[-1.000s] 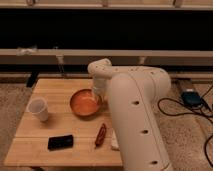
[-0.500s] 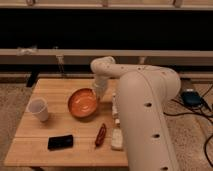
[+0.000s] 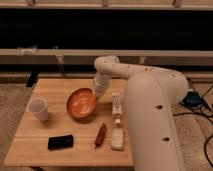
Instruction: Pick up the ceramic bowl
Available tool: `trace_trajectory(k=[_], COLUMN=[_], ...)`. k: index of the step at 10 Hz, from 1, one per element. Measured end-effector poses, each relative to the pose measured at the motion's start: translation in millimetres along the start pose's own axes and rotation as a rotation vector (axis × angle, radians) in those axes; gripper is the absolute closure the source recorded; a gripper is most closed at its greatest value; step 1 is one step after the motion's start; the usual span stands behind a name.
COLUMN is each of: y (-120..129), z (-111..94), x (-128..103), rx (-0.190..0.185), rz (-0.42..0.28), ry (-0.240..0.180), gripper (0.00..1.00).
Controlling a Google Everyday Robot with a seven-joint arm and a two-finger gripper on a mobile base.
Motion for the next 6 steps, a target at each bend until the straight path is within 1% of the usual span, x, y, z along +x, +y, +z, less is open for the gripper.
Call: trace_trajectory(k=[3,6], y=[13.1,20.0], z=[-17.3,-35.1], x=[-9.1,-19.4], rx=[-0.013,-0.012], rz=[-0.035,-0.069], ry=[-0.017,-0.033], gripper=[1.00,1.00])
